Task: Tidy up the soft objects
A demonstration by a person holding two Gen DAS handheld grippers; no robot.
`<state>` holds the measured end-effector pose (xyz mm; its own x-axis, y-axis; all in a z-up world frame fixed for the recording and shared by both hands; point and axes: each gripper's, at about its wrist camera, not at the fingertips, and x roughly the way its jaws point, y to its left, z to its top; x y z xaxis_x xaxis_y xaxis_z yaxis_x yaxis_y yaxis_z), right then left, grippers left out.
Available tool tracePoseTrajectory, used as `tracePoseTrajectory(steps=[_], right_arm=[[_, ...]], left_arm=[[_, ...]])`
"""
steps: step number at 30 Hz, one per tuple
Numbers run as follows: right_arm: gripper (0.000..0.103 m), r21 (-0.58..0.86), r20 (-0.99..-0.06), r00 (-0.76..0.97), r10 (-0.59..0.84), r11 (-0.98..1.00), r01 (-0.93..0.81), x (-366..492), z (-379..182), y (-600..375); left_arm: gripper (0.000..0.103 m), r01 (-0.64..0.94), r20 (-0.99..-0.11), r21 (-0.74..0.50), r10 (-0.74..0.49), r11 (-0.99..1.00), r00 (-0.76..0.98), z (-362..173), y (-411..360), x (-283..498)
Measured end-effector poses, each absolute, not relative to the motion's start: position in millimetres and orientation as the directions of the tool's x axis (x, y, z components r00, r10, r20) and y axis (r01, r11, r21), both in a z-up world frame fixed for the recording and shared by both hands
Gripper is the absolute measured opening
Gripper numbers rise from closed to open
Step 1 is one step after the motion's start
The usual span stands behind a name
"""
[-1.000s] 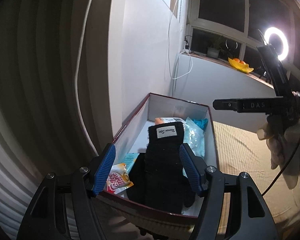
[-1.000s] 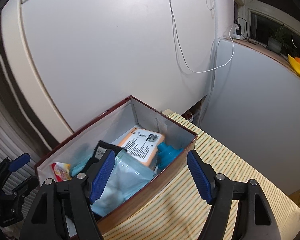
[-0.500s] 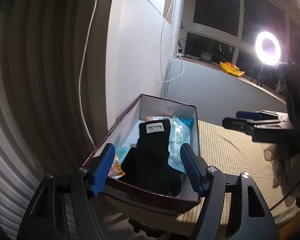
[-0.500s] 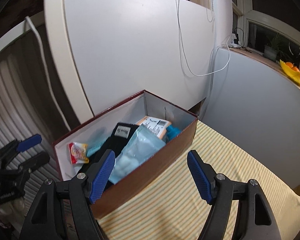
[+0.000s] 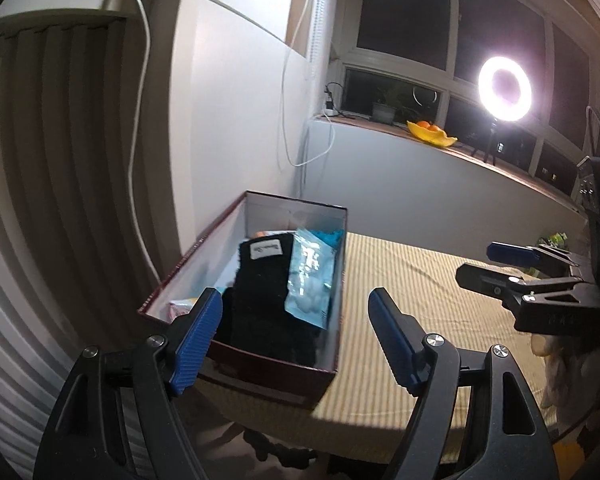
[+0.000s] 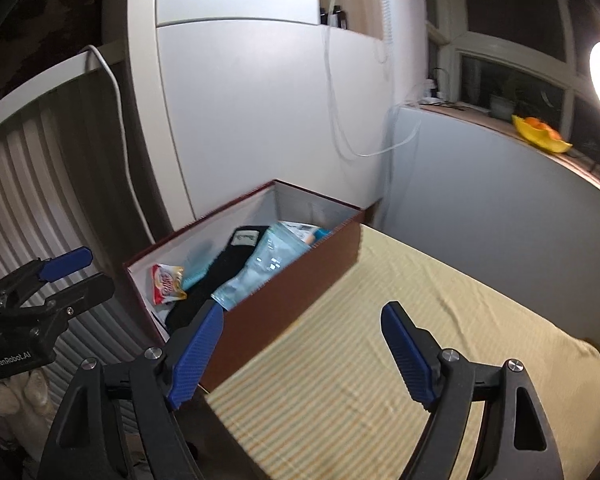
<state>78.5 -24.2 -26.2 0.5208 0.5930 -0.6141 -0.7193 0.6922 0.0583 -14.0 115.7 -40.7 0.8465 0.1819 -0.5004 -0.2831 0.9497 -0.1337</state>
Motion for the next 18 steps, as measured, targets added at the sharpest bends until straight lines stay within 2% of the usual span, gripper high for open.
tracePoseTrajectory(steps=[6,18], right_arm=[[0.084,0.070,-0.610,0.559,0.561,0.742,-0.667,63,-29,-52],[0.085,0.049,-0.570,0.641,0.514,0.800,-0.598,43,-25,-92]], left_arm=[[0.076,-0.246,-0.508,-0.124,0.152,0.961,0.848,-42,97,-16],[0.076,-0.194,-0.501,-0.121,0.109,0.974,0.858,-40,66,-19]])
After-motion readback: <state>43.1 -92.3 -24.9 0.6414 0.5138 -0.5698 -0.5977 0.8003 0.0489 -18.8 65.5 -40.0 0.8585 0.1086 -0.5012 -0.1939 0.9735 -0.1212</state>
